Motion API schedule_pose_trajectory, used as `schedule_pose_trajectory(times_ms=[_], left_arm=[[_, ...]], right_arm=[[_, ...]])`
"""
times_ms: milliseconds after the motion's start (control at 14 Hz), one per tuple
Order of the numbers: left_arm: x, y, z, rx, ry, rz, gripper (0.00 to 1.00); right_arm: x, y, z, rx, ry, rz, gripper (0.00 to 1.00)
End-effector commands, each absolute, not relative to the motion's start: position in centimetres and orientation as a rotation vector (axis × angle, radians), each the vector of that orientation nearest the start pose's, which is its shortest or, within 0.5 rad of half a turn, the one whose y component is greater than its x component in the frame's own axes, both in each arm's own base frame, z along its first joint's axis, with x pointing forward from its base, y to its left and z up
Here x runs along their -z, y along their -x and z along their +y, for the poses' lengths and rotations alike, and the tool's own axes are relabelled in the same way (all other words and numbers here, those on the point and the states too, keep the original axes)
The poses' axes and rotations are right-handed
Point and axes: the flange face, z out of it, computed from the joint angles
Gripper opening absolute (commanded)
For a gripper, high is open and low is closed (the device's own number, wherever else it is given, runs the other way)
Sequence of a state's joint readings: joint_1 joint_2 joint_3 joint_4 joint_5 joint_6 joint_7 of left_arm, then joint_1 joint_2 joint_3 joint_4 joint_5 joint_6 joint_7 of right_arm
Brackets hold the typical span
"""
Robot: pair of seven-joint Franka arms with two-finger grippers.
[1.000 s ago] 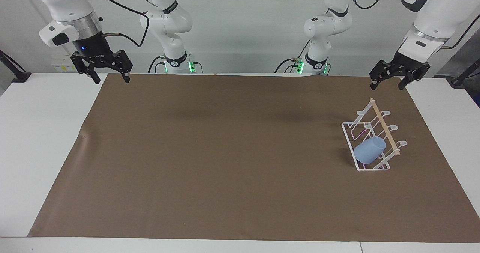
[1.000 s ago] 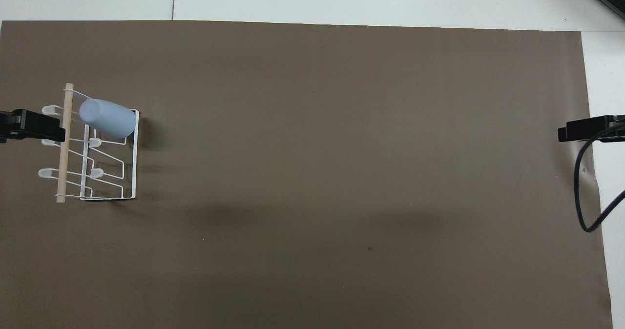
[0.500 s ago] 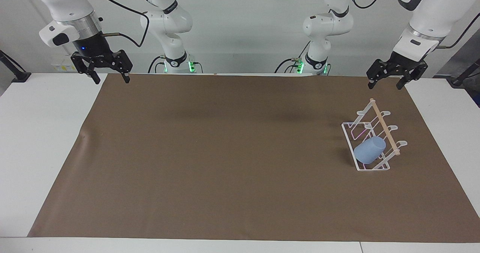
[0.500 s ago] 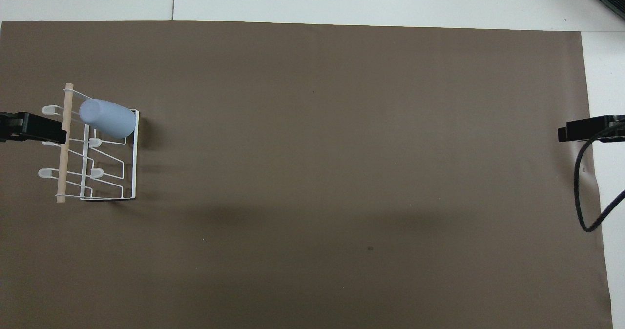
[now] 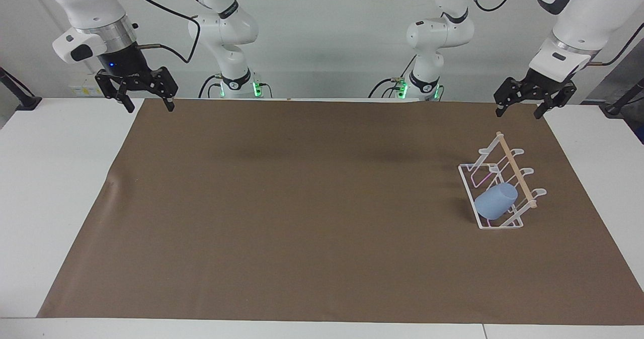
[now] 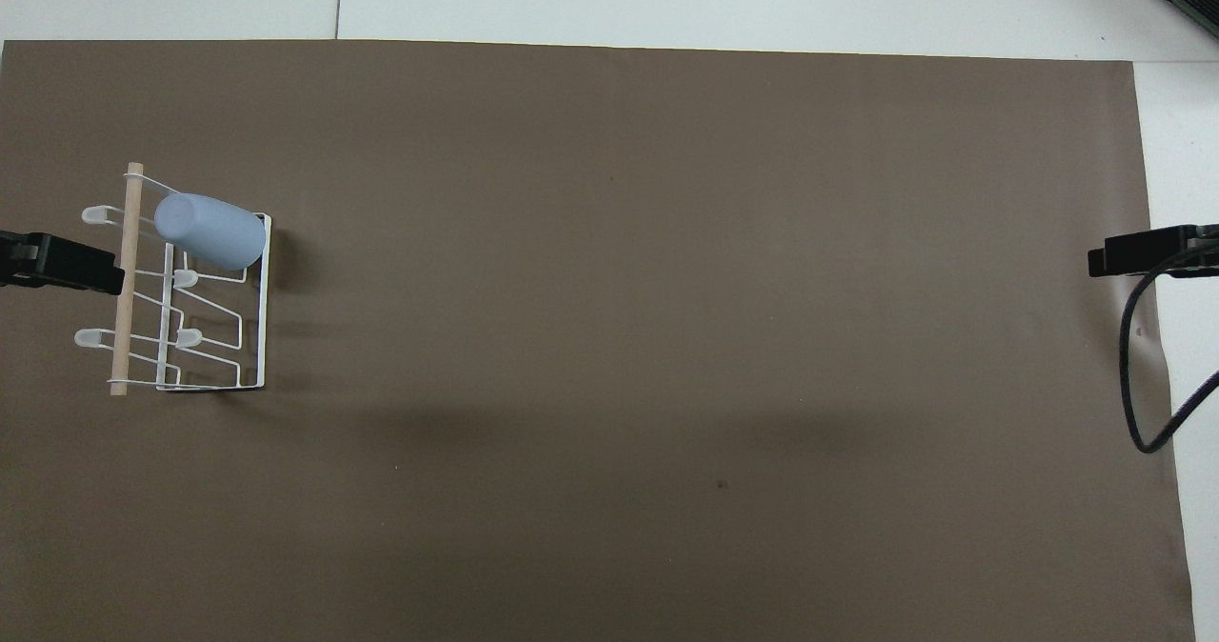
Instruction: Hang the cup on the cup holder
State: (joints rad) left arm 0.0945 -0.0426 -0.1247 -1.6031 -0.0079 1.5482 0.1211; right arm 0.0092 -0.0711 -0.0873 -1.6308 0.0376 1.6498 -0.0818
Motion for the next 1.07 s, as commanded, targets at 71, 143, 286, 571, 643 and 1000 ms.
schedule_pose_trajectory(times_ms=[71, 143, 286, 571, 643, 1000], left_arm=[[-63.0, -53.4, -2.2, -0.045, 3.118, 0.304, 1.00], [-63.0, -53.4, -2.1, -0.044, 3.120, 0.328, 1.00], [-63.0, -53.5, -1.8, -0.020, 3.122, 0.329, 1.00], [-62.8, -53.6, -2.4, 0.016, 3.118, 0.348, 1.00], [-62.5, -53.6, -2.4, 0.004, 3.118, 0.348, 1.00], [-62.1, -53.4, -2.4, -0.003, 3.120, 0.341, 1.00]], right_arm=[[-64.1, -53.4, -4.0, 0.147, 3.100, 0.014, 1.00], [-64.1, -53.4, -4.0, 0.147, 3.100, 0.014, 1.00], [-64.1, -53.4, -4.0, 0.147, 3.100, 0.017, 1.00], [-64.1, -53.4, -4.0, 0.147, 3.100, 0.017, 1.00], [-64.1, -53.4, -4.0, 0.147, 3.100, 0.017, 1.00], [-64.1, -53.4, -4.0, 0.147, 3.100, 0.017, 1.00]])
